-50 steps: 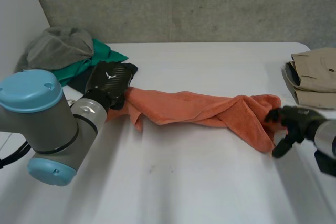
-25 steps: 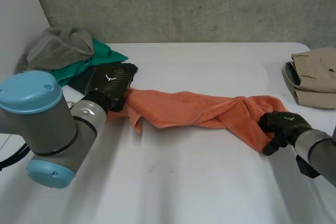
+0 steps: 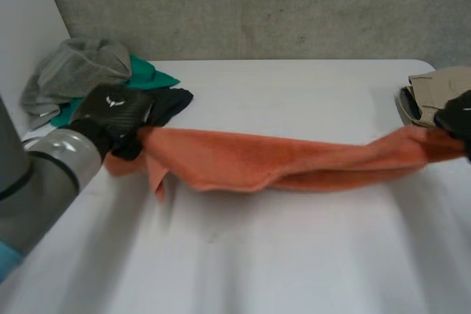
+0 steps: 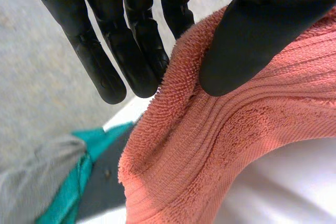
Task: Fold the laundry.
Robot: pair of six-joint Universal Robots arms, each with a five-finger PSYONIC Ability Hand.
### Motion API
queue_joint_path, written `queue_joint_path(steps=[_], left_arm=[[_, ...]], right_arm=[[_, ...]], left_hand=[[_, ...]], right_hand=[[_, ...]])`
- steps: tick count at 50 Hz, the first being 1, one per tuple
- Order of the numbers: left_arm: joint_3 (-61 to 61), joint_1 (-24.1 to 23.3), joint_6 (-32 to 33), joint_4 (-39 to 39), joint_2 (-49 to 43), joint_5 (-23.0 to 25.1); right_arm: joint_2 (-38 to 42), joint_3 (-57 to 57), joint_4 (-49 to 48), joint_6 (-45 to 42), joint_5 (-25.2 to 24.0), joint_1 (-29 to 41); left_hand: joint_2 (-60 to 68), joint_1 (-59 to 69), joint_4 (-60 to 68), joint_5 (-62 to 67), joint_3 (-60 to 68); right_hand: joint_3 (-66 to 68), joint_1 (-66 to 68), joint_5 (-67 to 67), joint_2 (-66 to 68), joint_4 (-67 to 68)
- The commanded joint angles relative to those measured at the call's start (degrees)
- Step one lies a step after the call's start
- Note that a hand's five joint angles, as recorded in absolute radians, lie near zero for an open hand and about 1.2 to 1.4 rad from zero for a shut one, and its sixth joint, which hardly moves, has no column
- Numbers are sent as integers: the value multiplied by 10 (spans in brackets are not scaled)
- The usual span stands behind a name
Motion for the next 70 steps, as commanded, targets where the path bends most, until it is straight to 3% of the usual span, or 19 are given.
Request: queue_joint_path(steps=[1, 9, 14, 22, 24, 28, 33, 36, 41, 47, 52, 58, 60, 63, 70], left_arm=[[1, 17, 45, -90, -6, 10], [81, 12, 98, -1, -161, 7], [209, 13, 115, 80, -249, 0], [394, 14, 125, 295, -269, -10], [395, 12, 123, 319, -267, -10], [370, 8, 94, 302, -247, -9], [252, 15, 17, 253, -186, 8], [192, 16, 4, 240, -166, 22], [82, 27, 7, 219, -141, 48], [50, 26, 20, 183, -175, 50], [95, 28, 119, 118, -271, 44], [148, 19, 173, 112, -310, 43], [148, 12, 161, 125, -311, 43], [134, 2, 147, 131, -301, 42], [-1, 5, 98, 154, -154, 19]], right_arm=[[-7, -14, 29, -86, 0, -8], [173, -106, -71, -75, 21, 58], [255, -251, -215, -48, 101, 102], [251, -333, -523, 3, 117, 120], [241, -331, -541, 6, 117, 124], [230, -302, -517, 12, 114, 137], [202, -223, -472, 32, 112, 137], [184, -165, -428, 48, 112, 134], [182, -102, -349, 53, 103, 127], [215, -60, -304, 57, 67, 105], [272, -68, -303, 66, 67, 105], [283, -76, -304, 80, 80, 109], [284, -76, -303, 93, 91, 109], [283, -73, -303, 111, 101, 107], [279, -63, -303, 126, 106, 105]], left_hand=[[112, 163, 112, 151, 114], [112, 163, 112, 151, 114], [112, 163, 112, 151, 114], [112, 163, 112, 151, 114], [112, 163, 112, 151, 114], [112, 163, 112, 151, 114], [112, 163, 112, 151, 114], [112, 163, 112, 151, 114], [112, 163, 112, 151, 114], [112, 163, 112, 151, 114], [112, 163, 112, 151, 114], [-186, -135, -186, -148, -184], [-393, -342, -392, -354, -390], [-421, -370, -421, -382, -419], [-419, -368, -419, -381, -417]], right_hand=[[115, 161, 140, 124, 112], [115, 161, 140, 124, 112], [115, 161, 140, 124, 112], [115, 161, 140, 124, 112], [115, 161, 140, 124, 112], [115, 161, 140, 124, 112], [115, 161, 140, 124, 112], [115, 161, 140, 124, 112], [115, 161, 140, 124, 112], [115, 161, 140, 124, 112], [115, 161, 140, 124, 112], [115, 161, 140, 124, 112], [115, 161, 140, 124, 112], [115, 161, 140, 124, 112], [115, 161, 140, 124, 112]])
